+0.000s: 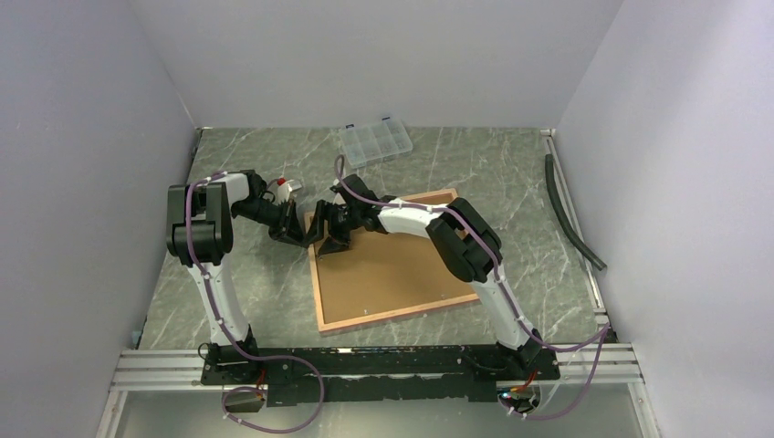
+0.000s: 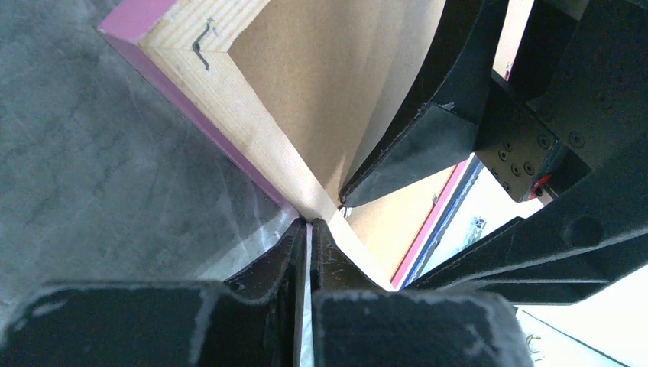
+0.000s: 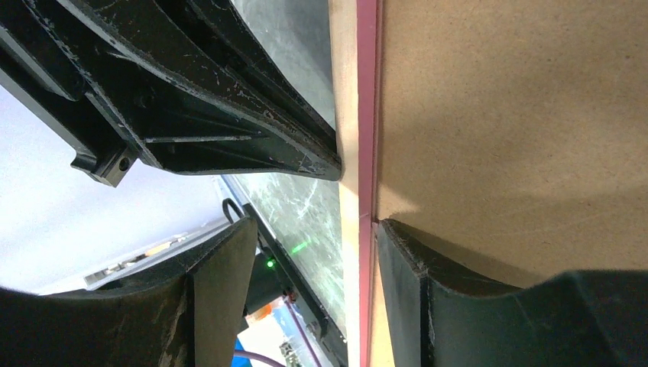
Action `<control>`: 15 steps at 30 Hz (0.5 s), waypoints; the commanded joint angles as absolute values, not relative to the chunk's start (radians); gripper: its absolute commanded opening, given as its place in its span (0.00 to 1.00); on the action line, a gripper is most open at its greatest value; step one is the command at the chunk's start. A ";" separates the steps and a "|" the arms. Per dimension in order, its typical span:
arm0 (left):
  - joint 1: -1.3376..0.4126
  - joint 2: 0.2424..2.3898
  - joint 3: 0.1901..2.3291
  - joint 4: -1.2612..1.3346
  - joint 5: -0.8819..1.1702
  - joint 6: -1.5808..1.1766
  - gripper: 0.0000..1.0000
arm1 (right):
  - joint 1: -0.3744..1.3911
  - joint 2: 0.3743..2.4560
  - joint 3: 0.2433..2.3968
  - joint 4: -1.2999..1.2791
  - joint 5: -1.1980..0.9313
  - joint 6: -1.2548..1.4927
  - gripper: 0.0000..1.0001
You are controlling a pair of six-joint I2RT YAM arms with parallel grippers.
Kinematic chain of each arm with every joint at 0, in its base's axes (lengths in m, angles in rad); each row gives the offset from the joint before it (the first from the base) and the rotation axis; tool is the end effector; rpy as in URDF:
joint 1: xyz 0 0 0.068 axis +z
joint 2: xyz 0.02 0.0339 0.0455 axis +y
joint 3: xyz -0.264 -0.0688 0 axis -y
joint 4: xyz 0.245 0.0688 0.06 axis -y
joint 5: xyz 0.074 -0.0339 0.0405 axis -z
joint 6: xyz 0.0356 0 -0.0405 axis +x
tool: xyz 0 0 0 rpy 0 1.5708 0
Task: Put the photo into the frame
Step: Install the photo frame at the center of the board.
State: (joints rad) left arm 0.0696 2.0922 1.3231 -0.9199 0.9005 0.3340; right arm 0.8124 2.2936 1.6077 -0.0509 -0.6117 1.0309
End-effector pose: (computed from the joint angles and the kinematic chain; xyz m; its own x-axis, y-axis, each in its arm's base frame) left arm 0.3590 -0.0029 0.1197 -0.9803 0.1358 -0.1437 0.1968 0.6020 -0.7738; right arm 0.3281 0.3760 0.1334 -0.9982 -0.0326 -0.0497 -0.0595 0.5491 0.8336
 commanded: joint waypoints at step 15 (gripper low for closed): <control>0.054 2.074 1.318 -0.821 0.862 0.330 0.07 | 0.844 2.314 1.662 -0.086 -0.688 0.987 0.60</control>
